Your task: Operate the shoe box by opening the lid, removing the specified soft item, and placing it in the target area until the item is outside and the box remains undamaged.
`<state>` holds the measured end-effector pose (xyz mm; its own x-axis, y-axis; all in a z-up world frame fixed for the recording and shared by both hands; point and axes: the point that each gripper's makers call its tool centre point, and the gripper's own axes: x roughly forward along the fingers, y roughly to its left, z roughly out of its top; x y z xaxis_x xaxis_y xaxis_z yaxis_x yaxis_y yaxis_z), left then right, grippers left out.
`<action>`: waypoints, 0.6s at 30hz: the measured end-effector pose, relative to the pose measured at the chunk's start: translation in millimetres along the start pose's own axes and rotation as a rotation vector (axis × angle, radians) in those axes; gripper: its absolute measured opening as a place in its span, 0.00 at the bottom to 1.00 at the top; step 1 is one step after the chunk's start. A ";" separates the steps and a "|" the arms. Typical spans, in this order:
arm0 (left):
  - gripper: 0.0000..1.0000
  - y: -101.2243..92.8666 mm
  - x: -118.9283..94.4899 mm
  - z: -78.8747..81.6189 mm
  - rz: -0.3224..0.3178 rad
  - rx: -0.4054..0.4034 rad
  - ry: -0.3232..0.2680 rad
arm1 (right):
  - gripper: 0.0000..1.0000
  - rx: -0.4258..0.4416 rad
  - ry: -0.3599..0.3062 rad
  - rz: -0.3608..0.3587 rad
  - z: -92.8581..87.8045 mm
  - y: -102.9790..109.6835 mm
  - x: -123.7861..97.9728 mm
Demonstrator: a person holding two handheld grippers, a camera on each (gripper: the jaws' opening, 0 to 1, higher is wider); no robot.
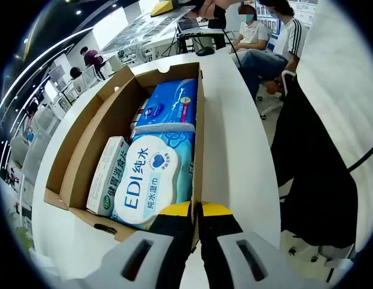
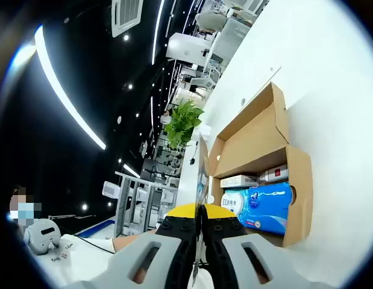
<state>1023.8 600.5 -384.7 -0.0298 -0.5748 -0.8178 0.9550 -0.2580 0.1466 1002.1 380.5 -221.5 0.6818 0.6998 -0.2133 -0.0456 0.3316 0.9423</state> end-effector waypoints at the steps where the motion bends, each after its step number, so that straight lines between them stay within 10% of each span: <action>1: 0.03 0.3 0.3 -0.5 -0.001 0.000 0.000 | 0.00 0.000 0.000 0.002 0.1 0.6 -0.5; 18: 0.03 0.6 -0.7 0.0 -0.003 -0.001 -0.001 | 0.00 0.035 -0.035 0.072 6.9 7.4 -13.0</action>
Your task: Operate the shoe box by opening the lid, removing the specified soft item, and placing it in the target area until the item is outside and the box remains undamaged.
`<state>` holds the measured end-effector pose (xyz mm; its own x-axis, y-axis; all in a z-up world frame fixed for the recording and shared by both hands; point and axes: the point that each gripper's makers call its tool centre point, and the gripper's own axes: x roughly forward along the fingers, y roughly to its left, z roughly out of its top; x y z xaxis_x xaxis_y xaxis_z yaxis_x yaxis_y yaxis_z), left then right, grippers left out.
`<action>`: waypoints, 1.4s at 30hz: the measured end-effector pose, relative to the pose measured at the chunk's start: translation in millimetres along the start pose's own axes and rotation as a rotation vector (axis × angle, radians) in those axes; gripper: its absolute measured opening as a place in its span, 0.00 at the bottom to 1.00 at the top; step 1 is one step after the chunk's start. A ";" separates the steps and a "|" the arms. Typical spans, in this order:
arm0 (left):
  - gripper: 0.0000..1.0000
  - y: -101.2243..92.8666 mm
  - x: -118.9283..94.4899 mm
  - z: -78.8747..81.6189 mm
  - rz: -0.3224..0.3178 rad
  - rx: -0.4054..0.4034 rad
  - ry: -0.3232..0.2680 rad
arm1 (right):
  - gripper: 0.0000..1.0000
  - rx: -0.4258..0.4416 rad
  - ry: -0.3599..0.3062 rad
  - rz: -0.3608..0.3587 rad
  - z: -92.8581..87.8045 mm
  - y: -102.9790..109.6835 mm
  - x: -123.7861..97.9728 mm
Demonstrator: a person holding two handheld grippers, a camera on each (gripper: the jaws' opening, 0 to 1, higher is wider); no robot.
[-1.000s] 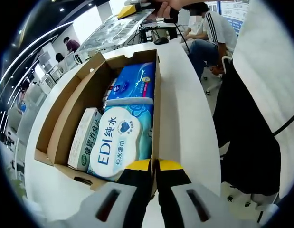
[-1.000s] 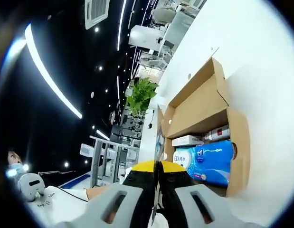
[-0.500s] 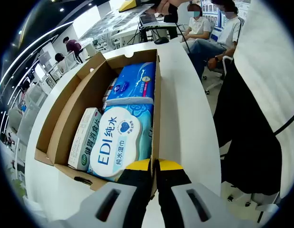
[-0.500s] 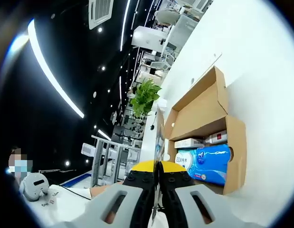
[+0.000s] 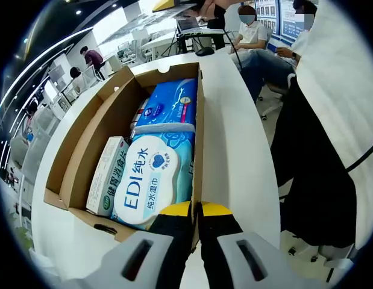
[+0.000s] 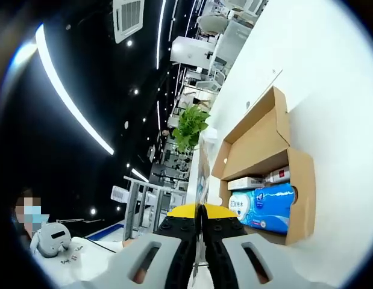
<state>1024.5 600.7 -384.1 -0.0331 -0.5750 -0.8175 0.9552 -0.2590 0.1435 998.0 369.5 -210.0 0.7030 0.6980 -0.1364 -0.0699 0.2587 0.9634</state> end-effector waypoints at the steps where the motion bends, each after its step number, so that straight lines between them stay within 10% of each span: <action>1: 0.03 0.0 0.1 -0.3 0.000 0.000 0.000 | 0.00 -0.002 0.000 0.000 0.6 0.6 -1.1; 42: 0.01 -8.2 6.6 -1.8 -0.037 0.001 0.010 | 0.00 -0.051 0.007 0.000 -9.9 15.7 -52.6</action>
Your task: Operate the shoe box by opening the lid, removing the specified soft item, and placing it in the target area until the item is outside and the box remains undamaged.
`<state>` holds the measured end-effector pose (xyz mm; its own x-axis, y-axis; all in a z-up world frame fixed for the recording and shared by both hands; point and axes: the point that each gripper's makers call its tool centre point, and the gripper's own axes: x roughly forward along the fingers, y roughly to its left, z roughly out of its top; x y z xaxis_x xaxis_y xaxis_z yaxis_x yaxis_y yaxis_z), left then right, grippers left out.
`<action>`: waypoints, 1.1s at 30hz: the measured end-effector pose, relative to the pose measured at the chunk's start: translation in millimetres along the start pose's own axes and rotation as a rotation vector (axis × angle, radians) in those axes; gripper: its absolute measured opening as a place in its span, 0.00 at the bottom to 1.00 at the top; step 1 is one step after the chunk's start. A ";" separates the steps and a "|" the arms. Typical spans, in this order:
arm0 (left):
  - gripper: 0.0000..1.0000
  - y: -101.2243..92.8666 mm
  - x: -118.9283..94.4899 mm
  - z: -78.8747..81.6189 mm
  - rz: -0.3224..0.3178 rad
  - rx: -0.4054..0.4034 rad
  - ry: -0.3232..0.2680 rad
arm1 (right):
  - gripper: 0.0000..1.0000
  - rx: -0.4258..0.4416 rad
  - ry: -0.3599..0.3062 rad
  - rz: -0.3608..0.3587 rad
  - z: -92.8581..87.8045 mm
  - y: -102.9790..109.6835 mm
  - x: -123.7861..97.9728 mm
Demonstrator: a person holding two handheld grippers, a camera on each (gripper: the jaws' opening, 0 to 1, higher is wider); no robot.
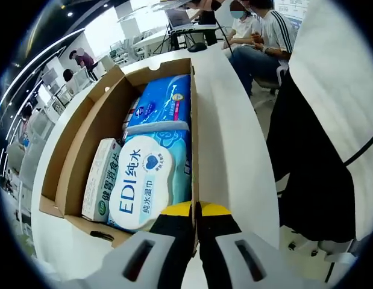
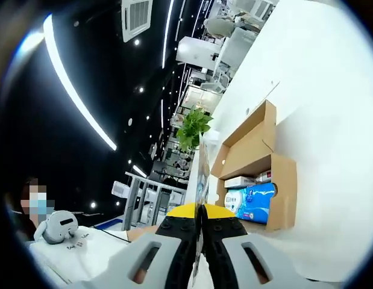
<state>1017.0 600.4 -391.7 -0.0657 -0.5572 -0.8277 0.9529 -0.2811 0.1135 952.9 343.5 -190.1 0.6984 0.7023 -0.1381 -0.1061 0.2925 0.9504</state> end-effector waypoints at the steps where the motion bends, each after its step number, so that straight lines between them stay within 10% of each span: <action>1: 0.02 -0.1 -2.2 -1.1 0.007 0.022 0.000 | 0.00 -0.006 -0.004 -0.006 1.7 -0.3 -3.2; 25: 0.02 0.7 -2.1 0.7 0.020 0.040 -0.011 | 0.00 -0.137 0.130 -0.267 13.5 -44.2 -43.1; 33: 0.02 1.0 -1.7 1.1 0.041 0.041 -0.017 | 0.00 -0.127 0.155 -0.476 -7.0 -107.7 -51.3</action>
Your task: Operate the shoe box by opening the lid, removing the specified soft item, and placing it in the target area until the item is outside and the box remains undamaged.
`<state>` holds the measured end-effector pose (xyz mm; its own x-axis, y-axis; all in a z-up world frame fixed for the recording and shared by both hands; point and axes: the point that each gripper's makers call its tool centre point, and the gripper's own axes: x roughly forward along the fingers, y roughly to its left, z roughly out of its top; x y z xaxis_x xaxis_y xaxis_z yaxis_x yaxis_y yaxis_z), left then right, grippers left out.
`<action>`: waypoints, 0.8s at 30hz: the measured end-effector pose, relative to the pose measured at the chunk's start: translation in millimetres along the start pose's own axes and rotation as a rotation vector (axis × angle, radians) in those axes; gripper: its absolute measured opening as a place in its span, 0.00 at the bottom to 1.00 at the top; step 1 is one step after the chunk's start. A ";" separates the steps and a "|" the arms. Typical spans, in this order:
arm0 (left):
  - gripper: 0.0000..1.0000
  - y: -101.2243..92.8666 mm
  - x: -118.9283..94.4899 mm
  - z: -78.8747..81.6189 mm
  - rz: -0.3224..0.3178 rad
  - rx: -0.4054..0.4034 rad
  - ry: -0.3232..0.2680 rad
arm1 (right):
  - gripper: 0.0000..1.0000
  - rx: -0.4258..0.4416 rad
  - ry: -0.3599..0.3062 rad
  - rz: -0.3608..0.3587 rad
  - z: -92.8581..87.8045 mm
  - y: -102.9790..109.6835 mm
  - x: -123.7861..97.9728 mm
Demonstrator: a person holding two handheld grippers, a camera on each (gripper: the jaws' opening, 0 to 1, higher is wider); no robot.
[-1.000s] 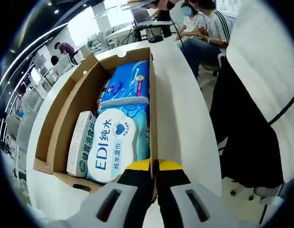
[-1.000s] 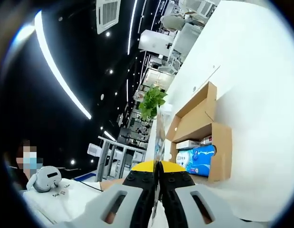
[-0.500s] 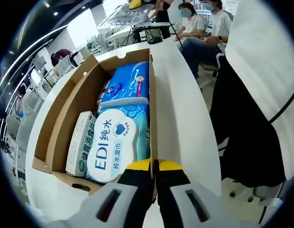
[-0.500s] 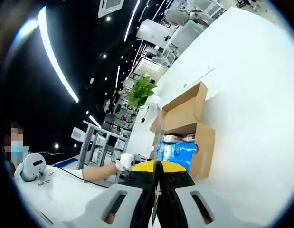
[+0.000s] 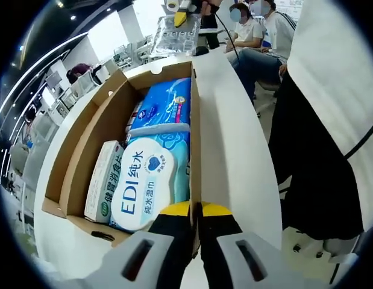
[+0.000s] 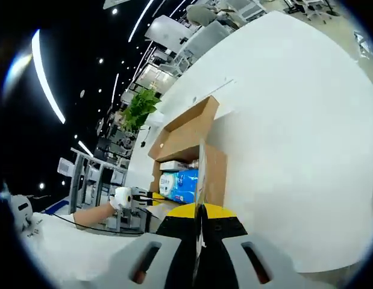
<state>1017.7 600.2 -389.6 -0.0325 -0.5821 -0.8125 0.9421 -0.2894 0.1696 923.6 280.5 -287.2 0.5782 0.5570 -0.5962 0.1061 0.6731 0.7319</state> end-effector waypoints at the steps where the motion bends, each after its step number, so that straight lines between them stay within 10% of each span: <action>1: 0.02 0.0 0.2 -0.3 -0.001 -0.001 0.000 | 0.00 0.014 0.004 -0.024 -5.1 -6.2 4.6; 24: 0.03 0.3 2.2 -3.6 -0.012 -0.004 -0.001 | 0.00 -0.031 0.017 -0.142 0.9 -22.2 40.5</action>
<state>1019.1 601.6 -393.3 -0.0441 -0.5798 -0.8136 0.9428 -0.2934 0.1580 945.4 287.7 -327.3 0.5448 0.4631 -0.6991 0.1612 0.7603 0.6293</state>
